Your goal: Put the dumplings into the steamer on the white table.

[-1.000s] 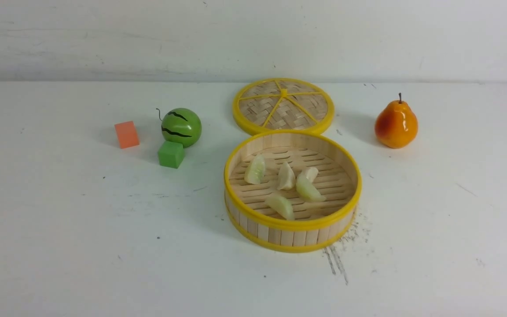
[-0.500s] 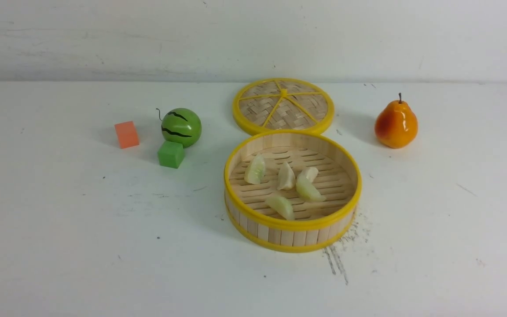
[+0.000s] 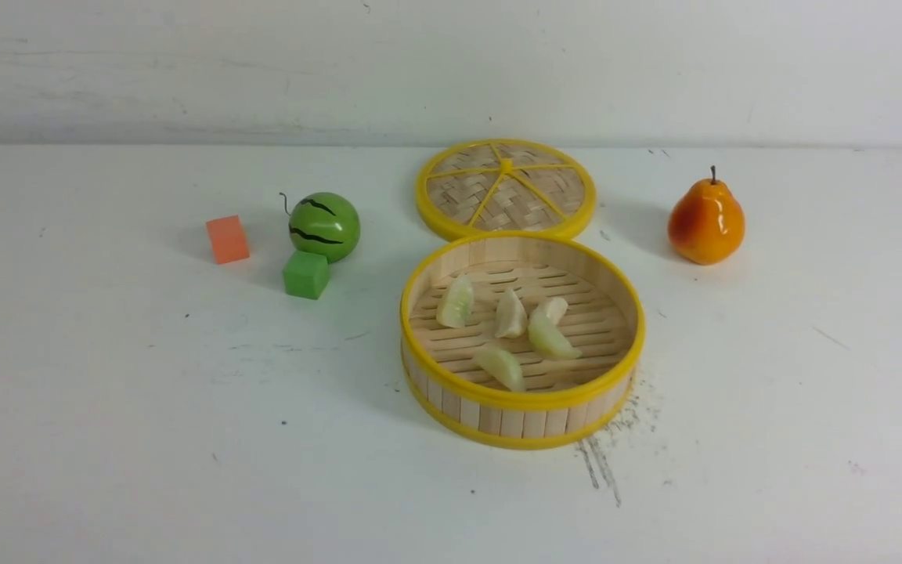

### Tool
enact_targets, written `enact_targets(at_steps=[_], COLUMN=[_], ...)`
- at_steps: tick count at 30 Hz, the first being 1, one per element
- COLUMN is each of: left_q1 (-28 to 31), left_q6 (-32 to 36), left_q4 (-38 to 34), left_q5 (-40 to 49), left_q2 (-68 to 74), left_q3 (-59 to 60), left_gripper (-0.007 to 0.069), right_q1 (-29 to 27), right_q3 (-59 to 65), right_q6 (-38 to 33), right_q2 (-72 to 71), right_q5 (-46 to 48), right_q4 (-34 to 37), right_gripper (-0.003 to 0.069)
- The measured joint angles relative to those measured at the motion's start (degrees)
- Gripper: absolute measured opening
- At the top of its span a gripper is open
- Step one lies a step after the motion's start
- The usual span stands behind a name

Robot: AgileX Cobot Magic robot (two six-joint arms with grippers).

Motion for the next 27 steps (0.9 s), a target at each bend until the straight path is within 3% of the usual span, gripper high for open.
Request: enact_targets(at_steps=[1,3,8,11,18,27], left_q1=[0.07,1.67,9.27,14.42,24.82,25.96], left_q6=[-0.22,-2.47,-3.99,-3.99,-4.16,-4.16], left_q4=[0.26,4.41,9.98,9.27,6.48,5.48], left_q5=[-1.67,-13.98,-34.36,-40.07,-40.44,-31.37], left_q2=[0.00,-0.16,-1.70,-3.78,-6.29,-6.29], left_q3=[0.39,6.62,19.18,24.50,33.47,37.00], left_gripper=[0.0084,-0.0008,-0.0014,-0.0014,-0.0014,-0.0014], right_q1=[0.00,0.00,0.00,0.00,0.00,0.00], right_q3=[0.00,0.00,0.00,0.00,0.00,0.00], right_q6=[0.05,0.17,0.17,0.17,0.17,0.17], right_q2=[0.00,0.00,0.00,0.00,-0.04,-0.04], right_q5=[0.00,0.00,0.00,0.00,0.00,0.00], right_q4=[0.00,0.00,0.00,0.00,0.06,0.13], right_gripper=[0.0011,0.0010,0.0017,0.0020,0.0023,0.0030])
